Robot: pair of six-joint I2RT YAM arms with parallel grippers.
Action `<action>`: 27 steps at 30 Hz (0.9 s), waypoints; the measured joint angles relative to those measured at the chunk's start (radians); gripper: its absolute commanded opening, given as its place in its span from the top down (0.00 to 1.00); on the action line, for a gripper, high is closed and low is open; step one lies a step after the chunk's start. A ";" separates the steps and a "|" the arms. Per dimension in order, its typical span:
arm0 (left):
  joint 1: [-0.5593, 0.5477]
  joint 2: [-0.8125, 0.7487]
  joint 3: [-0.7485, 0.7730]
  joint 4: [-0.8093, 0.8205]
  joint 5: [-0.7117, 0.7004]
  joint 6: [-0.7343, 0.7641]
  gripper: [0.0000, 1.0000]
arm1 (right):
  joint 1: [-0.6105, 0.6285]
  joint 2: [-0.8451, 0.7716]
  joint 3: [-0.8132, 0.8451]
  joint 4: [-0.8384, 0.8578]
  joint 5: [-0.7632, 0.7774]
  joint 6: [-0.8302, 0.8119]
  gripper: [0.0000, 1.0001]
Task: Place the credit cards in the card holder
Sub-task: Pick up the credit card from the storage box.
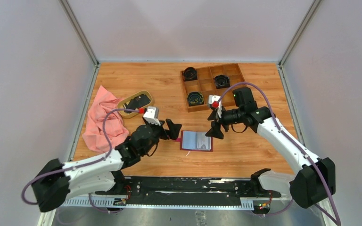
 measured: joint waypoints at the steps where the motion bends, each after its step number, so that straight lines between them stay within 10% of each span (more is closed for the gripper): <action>1: 0.000 -0.081 0.000 -0.051 -0.014 0.053 0.00 | -0.001 -0.003 0.000 0.001 0.000 0.000 0.18; 8: 0.182 -0.288 0.215 -0.455 0.040 0.321 0.00 | -0.047 -0.003 0.004 -0.008 0.006 -0.005 0.20; 19: 0.634 0.183 0.701 -0.846 0.311 0.498 0.06 | -0.100 0.158 0.095 -0.116 0.028 -0.068 0.25; 27: 0.737 0.459 0.822 -0.982 0.259 0.603 0.17 | -0.111 0.267 0.132 -0.171 0.061 -0.106 0.26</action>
